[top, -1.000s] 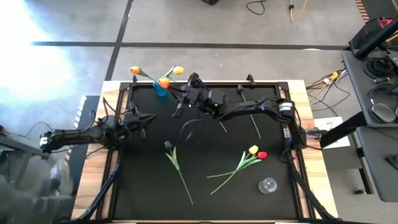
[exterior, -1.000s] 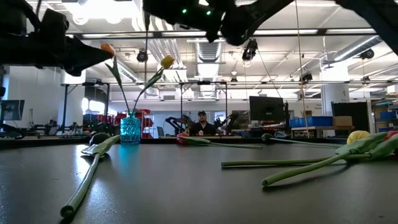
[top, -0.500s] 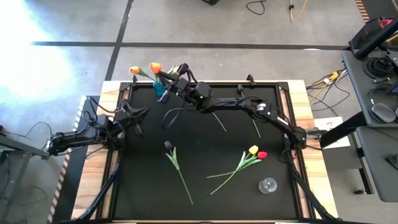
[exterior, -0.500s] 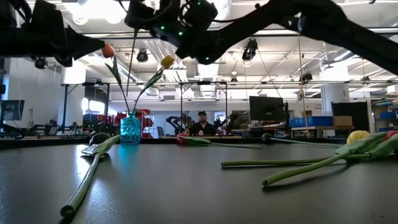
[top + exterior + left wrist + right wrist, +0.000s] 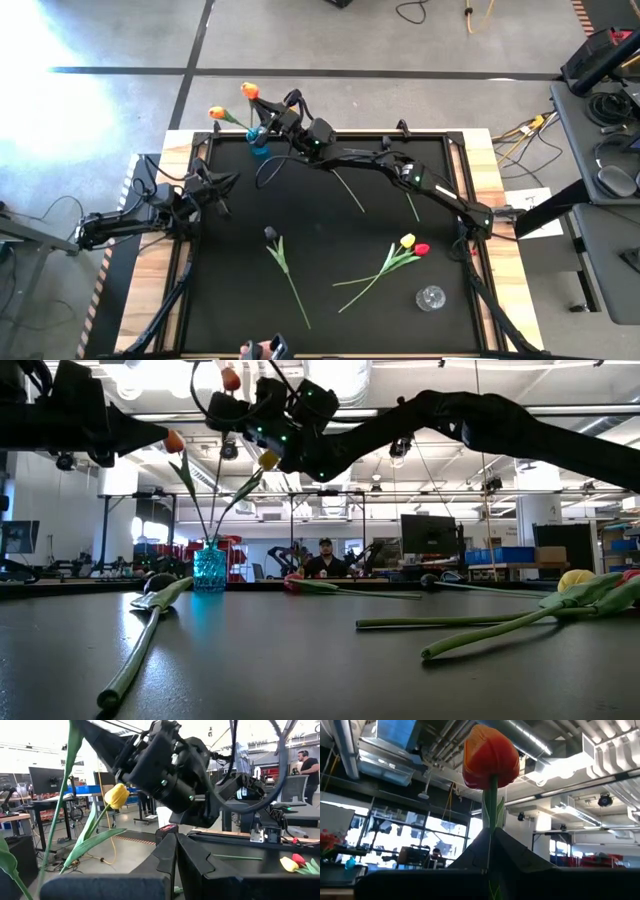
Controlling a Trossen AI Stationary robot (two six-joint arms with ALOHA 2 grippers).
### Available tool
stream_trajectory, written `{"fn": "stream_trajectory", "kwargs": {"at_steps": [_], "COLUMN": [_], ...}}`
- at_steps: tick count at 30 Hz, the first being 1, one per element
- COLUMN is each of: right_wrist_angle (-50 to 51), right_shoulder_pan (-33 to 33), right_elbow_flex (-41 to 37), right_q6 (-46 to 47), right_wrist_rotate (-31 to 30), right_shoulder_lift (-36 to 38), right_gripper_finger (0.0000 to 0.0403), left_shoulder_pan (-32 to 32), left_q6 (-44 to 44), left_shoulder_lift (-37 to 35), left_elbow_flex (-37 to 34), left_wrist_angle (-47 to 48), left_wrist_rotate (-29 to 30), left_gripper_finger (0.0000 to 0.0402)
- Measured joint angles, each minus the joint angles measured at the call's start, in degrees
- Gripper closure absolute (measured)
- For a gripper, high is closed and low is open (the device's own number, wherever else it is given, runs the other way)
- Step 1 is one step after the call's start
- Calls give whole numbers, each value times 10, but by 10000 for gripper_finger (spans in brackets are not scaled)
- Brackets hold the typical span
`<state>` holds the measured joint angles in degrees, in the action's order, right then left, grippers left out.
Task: Sort flowers into vase by color
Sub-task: Put the orange flower into the blue vase
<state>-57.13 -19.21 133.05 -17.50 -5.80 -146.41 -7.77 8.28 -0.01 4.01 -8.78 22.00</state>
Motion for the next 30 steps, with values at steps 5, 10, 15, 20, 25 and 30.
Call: {"fn": "stream_trajectory", "kwargs": {"at_steps": [5,10,15,20,25,30], "right_wrist_angle": [11,32,33,34,55,85], "right_shoulder_pan": [-7,-8,-10,-18,-22,-22], "right_elbow_flex": [-4,-5,-7,-13,-18,-18], "right_q6": [11,11,19,40,54,73], "right_wrist_rotate": [-1,0,0,3,3,-1], "right_shoulder_lift": [0,0,0,0,0,0], "right_gripper_finger": [394,394,394,394,394,387], "left_shoulder_pan": [0,0,0,0,0,0], "left_q6": [-3,-4,-4,-8,-8,-8], "left_shoulder_lift": [0,0,0,0,0,0], "left_elbow_flex": [0,0,0,0,0,0], "left_wrist_angle": [0,-1,-1,-2,-2,-2], "left_wrist_rotate": [0,0,0,0,0,0], "left_gripper_finger": [402,402,402,402,402,402]}}
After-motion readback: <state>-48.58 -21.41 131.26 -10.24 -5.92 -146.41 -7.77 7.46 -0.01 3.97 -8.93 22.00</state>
